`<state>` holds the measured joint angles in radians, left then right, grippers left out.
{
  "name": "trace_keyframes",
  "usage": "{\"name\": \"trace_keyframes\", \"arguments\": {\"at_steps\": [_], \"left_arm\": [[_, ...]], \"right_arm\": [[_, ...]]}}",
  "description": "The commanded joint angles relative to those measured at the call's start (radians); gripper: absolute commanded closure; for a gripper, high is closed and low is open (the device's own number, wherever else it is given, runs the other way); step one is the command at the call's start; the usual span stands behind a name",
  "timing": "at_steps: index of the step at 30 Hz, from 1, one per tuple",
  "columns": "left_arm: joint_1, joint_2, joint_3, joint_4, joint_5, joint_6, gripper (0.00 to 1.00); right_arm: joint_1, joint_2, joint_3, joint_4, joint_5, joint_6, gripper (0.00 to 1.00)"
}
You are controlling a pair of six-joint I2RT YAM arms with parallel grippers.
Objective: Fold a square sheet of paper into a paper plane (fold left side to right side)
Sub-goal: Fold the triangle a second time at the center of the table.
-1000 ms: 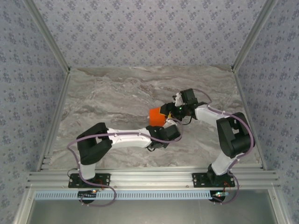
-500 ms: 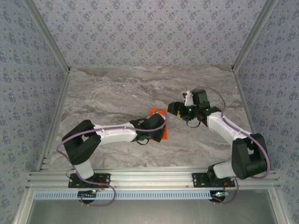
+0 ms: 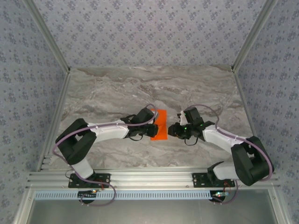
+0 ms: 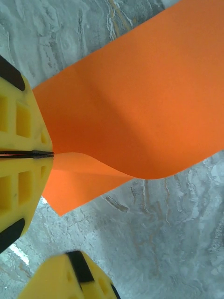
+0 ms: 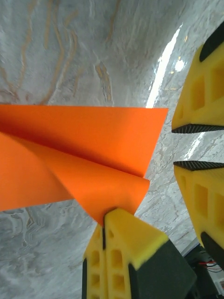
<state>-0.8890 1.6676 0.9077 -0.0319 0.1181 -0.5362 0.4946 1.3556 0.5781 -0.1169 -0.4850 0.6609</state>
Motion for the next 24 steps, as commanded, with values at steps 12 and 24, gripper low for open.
{"name": "trace_keyframes", "arguments": {"at_steps": [12,24], "left_arm": [[0.029,-0.065,-0.007,-0.044,-0.014,0.020,0.89],[0.068,0.022,0.021,-0.039,0.025,0.068,0.89]], "right_arm": [[0.083,0.142,0.051,-0.002,0.130,0.012,0.80],[0.107,0.180,0.058,-0.060,0.165,-0.009,0.81]]}}
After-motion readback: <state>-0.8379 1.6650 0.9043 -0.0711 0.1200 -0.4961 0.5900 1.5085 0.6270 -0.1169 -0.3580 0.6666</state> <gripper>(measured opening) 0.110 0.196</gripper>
